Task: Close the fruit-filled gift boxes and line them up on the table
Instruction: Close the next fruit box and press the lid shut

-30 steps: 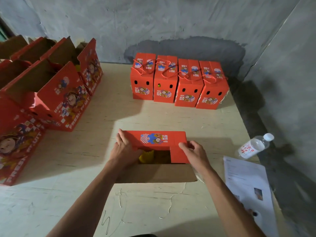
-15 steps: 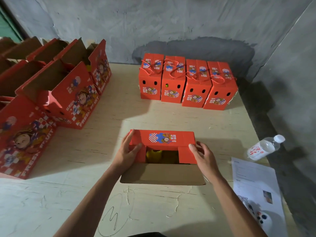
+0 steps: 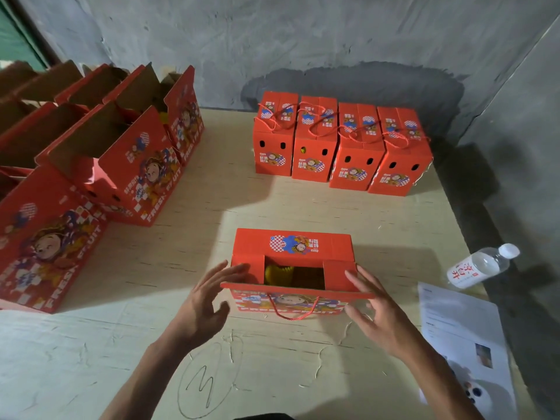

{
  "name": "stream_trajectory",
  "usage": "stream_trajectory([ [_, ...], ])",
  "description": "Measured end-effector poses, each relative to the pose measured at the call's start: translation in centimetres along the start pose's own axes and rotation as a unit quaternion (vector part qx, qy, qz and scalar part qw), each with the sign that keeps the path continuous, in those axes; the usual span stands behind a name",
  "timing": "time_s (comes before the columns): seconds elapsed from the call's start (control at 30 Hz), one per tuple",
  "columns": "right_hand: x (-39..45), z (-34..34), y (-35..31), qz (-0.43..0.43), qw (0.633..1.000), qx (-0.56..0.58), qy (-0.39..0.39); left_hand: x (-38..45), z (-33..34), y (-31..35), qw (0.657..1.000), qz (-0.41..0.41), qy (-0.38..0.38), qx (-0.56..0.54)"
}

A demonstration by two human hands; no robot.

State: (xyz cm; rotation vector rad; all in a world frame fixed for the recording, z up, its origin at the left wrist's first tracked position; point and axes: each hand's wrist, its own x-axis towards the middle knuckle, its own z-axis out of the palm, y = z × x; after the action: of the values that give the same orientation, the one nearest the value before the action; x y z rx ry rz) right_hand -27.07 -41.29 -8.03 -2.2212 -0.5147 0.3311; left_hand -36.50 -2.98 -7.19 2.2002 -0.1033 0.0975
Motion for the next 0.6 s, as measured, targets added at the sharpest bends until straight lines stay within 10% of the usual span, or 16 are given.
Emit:
stream_trajectory([
  [0.37,3.5,0.6,-4.8,0.084,0.963,0.142,0.214,3.8,4.0,4.6,0.943,-0.192,0.255,-0.094],
  [0.6,5.9,2.4,-4.1,-0.14,0.925,-0.172,0.309,6.0,5.3,3.8,0.945,-0.119,0.257,0.166],
])
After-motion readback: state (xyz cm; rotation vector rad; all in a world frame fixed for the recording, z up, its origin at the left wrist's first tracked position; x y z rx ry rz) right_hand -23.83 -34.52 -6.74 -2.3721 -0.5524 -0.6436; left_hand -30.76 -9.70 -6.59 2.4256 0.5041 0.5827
